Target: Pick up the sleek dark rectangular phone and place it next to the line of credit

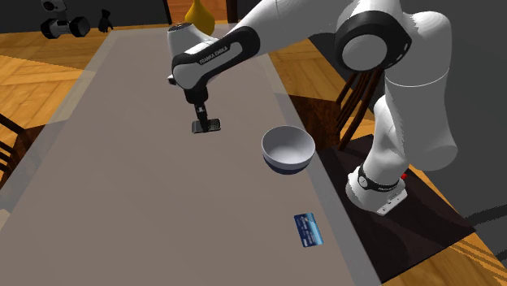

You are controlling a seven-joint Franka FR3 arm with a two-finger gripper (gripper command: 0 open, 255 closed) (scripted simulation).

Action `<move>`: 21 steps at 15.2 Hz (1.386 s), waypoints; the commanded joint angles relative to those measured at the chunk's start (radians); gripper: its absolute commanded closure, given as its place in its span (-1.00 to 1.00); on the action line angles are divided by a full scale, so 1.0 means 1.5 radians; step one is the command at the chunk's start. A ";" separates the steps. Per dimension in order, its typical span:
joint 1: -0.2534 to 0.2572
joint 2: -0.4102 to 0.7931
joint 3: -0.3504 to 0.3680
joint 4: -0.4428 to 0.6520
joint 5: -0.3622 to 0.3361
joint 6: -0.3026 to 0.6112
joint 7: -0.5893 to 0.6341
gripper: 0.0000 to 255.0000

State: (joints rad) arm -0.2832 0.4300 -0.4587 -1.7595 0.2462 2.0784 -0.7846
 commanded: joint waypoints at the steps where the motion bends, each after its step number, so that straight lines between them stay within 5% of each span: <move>1: -0.001 0.007 0.002 -0.005 0.004 0.011 -0.002 -1.00; 8: -0.001 0.007 0.002 -0.004 0.004 0.011 -0.002 -1.00; 9: -0.001 0.007 0.002 -0.004 0.004 0.011 -0.002 1.00; 21: 0.002 -0.006 -0.001 0.005 -0.004 -0.010 0.003 1.00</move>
State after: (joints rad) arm -0.2813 0.4263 -0.4592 -1.7577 0.2443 2.0740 -0.7816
